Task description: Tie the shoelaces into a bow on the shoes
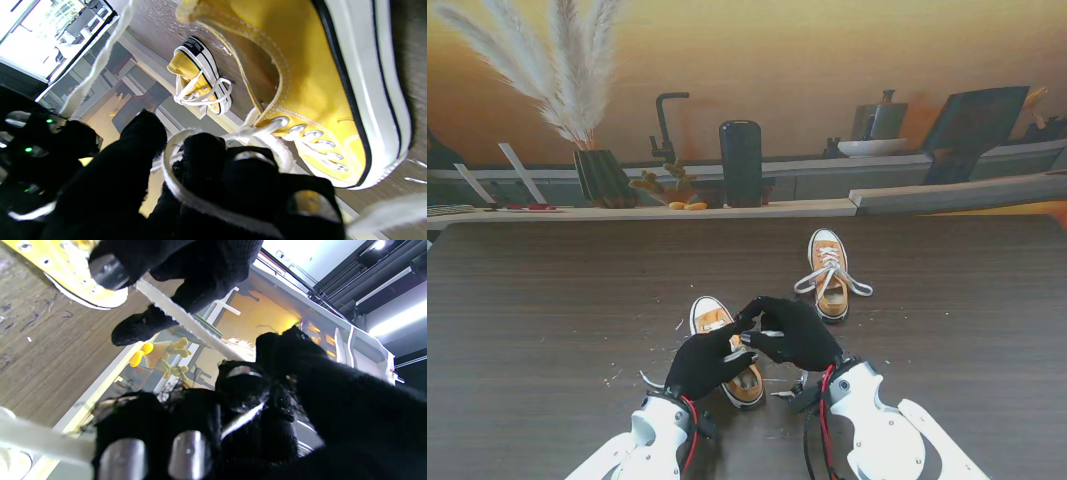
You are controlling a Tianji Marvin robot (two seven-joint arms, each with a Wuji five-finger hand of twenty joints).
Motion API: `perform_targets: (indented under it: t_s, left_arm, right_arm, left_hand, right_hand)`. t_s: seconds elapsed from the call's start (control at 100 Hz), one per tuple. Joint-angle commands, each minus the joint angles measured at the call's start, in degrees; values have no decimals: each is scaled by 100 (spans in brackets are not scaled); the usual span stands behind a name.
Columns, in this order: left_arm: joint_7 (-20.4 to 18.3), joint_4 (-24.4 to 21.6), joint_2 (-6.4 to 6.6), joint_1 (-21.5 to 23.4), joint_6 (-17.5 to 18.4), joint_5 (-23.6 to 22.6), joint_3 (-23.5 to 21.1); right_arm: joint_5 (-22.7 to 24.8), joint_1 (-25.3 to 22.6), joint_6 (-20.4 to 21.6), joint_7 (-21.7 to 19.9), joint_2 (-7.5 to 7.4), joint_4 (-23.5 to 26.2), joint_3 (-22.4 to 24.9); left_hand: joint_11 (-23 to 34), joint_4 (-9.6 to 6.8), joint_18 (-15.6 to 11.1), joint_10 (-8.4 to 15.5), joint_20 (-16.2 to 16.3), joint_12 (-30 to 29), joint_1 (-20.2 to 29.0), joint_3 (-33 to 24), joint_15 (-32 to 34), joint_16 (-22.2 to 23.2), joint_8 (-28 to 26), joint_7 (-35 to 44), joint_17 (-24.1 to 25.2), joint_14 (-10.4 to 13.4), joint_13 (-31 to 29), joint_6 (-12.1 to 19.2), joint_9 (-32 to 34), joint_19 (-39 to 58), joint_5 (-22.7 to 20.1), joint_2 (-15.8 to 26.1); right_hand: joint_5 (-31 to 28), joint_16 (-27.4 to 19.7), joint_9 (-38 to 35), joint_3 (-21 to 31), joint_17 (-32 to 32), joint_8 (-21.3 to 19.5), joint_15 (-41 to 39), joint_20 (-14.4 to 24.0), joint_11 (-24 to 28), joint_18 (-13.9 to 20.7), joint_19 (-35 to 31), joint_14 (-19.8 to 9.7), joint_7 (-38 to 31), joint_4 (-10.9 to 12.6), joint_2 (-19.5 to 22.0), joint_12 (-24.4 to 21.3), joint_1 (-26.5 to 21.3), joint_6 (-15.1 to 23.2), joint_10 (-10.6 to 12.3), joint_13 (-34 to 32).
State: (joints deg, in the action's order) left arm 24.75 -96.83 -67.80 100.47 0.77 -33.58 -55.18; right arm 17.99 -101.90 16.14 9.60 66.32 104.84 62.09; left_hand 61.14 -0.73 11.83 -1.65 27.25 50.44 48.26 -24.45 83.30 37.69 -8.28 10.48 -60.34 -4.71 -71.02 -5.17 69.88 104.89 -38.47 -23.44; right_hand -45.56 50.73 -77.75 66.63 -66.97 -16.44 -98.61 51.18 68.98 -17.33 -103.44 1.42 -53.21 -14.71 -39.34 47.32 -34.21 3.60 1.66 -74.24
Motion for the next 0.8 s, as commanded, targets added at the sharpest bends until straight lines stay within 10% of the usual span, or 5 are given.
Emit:
perform_targets:
  t_s: [0.0,0.24,0.79]
  left_arm:
    - [-32,3,-56,-45,-148,11,54]
    - [283,95,-71,-163,-663,-476,217]
    - [354,-81,-110,25,-785,-321,60]
  right_arm:
    - [19,-58,29,-143,-47,64,17]
    - [156,-156,104,-733,-215,202,192]
    - [2869,-170,-131,-1540,-600,424,548]
  left_hand:
    - [78,111,-227,-360,9,-88,27,6,83,19,-159,193,-129,-62,-201,302,252,897,-201,30]
    - [91,-52,-213,-318,-28,-6,907,1278,99,-2,-1546,3335,-124,7,-201,966,249,890,-903,162]
    - [97,-20,-170,-237,-58,64,991,1353,80,-4,-2058,3708,-120,7,-201,673,203,895,-653,354]
  right_hand:
    - [-248,-85,-6,-1,-119,122,-314,-48,-33,245,-1629,-455,-148,-180,-58,-15,-107,138,-128,-111]
    - [-882,-16,-178,135,-159,246,-380,85,-98,378,-1654,-594,-352,-199,-199,64,-44,-71,-169,-109]
    - [-736,-611,952,99,-64,953,156,-410,-265,486,-997,-782,-86,-123,-224,444,155,549,-4,-133]
